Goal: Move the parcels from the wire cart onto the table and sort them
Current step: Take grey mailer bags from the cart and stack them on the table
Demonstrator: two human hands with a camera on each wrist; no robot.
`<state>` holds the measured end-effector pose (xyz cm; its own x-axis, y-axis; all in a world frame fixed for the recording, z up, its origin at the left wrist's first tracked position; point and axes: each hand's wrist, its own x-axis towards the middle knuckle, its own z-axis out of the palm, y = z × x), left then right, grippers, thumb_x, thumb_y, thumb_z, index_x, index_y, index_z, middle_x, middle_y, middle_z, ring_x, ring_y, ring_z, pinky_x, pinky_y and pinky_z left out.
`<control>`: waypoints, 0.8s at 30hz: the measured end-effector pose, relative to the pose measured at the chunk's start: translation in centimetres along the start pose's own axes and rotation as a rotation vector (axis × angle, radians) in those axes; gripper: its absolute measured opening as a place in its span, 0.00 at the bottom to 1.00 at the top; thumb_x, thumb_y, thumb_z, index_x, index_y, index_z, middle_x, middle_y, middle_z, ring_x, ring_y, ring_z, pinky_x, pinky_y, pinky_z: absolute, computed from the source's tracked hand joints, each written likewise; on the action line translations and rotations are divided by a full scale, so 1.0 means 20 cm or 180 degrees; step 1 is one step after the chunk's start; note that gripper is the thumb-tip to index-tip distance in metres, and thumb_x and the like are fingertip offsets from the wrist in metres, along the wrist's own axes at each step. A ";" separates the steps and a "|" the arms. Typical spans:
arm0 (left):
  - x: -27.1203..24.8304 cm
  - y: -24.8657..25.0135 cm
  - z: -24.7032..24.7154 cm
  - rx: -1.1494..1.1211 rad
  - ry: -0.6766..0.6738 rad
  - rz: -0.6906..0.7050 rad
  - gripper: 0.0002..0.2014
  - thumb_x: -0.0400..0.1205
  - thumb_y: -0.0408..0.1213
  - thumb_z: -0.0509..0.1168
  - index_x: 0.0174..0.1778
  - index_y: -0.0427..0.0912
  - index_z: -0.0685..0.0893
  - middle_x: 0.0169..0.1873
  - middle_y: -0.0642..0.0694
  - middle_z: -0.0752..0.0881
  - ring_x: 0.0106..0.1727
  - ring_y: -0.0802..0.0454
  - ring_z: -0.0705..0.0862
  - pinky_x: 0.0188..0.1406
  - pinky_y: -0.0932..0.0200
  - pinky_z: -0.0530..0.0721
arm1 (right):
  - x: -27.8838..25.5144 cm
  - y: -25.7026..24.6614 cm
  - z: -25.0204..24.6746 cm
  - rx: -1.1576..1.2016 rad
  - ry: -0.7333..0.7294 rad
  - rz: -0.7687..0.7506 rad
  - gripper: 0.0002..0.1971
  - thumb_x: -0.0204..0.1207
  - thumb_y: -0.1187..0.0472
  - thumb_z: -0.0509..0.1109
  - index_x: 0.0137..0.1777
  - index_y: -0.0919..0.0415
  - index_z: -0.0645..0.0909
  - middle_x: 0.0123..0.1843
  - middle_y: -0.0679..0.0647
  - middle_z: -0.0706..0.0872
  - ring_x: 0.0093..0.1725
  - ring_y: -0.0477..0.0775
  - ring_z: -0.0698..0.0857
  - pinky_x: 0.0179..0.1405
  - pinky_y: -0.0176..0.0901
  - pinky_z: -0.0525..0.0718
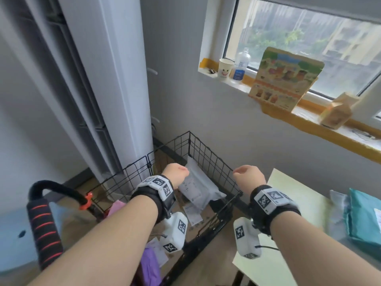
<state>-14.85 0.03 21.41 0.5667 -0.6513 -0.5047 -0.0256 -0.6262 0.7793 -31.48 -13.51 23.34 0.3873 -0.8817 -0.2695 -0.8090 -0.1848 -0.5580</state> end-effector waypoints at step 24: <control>0.48 -0.31 -0.24 -0.0343 0.0036 -0.0349 0.10 0.83 0.36 0.59 0.36 0.47 0.78 0.43 0.39 0.82 0.44 0.46 0.79 0.46 0.55 0.79 | 0.42 -0.17 0.50 -0.0399 -0.0517 0.0110 0.12 0.77 0.61 0.64 0.56 0.56 0.85 0.49 0.52 0.87 0.47 0.52 0.83 0.45 0.38 0.77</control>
<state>-5.24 -0.25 13.45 0.5704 -0.5764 -0.5852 0.1251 -0.6432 0.7554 -21.07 -15.92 15.21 0.4164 -0.8087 -0.4155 -0.8678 -0.2172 -0.4469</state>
